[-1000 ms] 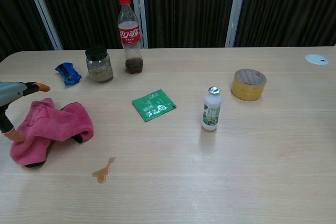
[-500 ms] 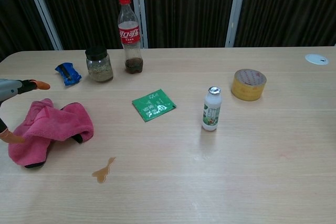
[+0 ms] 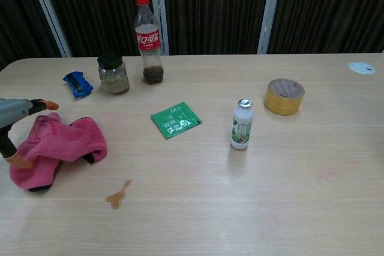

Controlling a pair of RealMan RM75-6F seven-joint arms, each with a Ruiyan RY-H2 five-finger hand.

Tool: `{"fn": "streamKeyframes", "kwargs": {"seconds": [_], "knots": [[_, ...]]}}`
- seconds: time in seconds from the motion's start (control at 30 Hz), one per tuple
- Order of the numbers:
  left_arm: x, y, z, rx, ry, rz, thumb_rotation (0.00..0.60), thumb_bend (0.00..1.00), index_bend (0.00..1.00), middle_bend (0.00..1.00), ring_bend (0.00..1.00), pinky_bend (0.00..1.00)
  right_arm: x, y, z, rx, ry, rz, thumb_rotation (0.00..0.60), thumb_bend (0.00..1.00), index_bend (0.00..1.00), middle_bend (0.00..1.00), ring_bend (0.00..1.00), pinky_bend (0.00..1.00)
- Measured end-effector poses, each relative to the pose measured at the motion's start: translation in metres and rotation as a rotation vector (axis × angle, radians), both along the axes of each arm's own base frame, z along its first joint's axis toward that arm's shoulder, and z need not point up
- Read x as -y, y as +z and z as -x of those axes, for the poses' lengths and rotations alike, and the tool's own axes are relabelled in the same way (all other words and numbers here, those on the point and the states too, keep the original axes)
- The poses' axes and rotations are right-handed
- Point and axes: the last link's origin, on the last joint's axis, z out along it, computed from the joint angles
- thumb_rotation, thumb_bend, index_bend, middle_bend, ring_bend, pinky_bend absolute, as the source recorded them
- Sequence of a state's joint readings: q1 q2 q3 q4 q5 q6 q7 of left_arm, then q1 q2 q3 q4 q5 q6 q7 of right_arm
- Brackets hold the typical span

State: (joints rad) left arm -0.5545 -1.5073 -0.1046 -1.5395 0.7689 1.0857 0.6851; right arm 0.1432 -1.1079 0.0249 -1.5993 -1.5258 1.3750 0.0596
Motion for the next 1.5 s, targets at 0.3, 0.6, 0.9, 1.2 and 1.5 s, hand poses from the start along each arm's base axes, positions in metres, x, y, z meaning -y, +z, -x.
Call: {"fn": "streamKeyframes", "kwargs": {"seconds": [0.3,0.6,0.9,1.2,1.5], "knots": [[-0.01,-0.013,-0.005,-0.002,-0.004,0.001,0.6,0.28,0.48,0.27,0.22,0.32,0.0,0.0,0.0,0.009,-0.004,-0.002,0.6,0.0,0.0,0.0,0.0,0.0],[-0.007,-0.014,-0.009,0.024,-0.023,-0.026,0.6,0.66,0.82,0.61,0.52,0.58,0.0,0.001,0.0,0.02,-0.014,-0.002,0.6,0.0,0.0,0.0,0.0,0.0],[-0.004,-0.009,-0.026,0.105,-0.091,-0.038,0.6,0.7,0.86,0.64,0.55,0.6,0.0,0.0,0.0,0.021,-0.018,-0.002,0.6,0.0,0.0,0.0,0.0,0.0],[0.003,-0.008,-0.06,0.248,-0.197,-0.028,0.6,0.69,0.86,0.64,0.55,0.6,0.0,0.001,0.0,0.022,-0.023,-0.001,0.6,0.0,0.0,0.0,0.0,0.0],[0.024,-0.035,-0.088,0.386,-0.218,0.053,0.6,0.69,0.86,0.64,0.55,0.6,0.001,0.001,0.001,0.025,-0.033,-0.001,0.6,0.0,0.0,0.0,0.0,0.0]]}}
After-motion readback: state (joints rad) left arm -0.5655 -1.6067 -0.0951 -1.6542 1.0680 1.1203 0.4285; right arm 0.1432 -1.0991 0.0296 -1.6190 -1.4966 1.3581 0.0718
